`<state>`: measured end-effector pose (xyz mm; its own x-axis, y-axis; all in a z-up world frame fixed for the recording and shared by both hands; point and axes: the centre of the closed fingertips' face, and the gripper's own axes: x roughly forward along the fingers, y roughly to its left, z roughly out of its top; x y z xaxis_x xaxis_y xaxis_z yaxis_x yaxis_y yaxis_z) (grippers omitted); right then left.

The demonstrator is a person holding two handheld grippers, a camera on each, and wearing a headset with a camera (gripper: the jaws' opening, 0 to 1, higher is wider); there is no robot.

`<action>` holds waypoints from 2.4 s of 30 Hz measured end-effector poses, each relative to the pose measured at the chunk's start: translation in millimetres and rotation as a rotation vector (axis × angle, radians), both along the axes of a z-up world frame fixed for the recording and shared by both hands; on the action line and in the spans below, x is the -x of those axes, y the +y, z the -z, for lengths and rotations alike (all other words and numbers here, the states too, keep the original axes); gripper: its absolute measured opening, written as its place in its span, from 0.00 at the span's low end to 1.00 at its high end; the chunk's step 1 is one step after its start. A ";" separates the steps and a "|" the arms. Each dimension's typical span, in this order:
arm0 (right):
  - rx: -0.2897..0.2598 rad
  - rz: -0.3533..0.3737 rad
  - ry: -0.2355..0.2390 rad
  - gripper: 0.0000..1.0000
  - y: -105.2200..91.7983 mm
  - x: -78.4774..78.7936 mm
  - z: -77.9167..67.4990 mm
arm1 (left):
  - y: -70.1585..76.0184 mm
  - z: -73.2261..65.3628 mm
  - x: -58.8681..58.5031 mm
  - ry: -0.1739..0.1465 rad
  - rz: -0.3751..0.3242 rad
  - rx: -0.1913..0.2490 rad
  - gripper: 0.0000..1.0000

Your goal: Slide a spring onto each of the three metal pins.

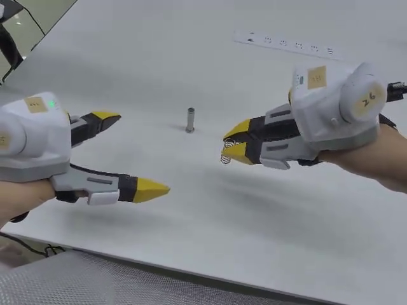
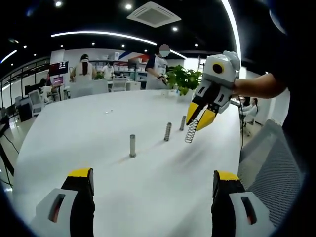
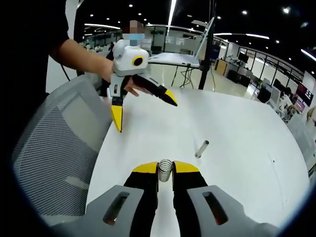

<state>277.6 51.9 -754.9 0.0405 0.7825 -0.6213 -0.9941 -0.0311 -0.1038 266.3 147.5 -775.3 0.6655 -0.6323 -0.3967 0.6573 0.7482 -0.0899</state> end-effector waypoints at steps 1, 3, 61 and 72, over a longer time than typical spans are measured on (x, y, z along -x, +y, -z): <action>0.001 -0.003 -0.002 0.08 0.9 -0.7 0.0 | 0.2 -0.2 -0.4 -0.002 0.000 0.000 0.98; 0.006 -0.006 -0.004 0.08 3.7 -2.9 -0.8 | 1.0 -0.6 -1.3 -0.001 -0.004 0.006 0.98; -0.014 0.059 0.020 0.08 76.5 -81.2 -4.2 | 11.8 0.2 -5.3 -0.007 -0.025 0.023 0.98; -0.007 0.070 0.029 0.08 77.9 -90.6 5.7 | 12.4 0.4 -5.4 -0.005 -0.024 0.023 0.98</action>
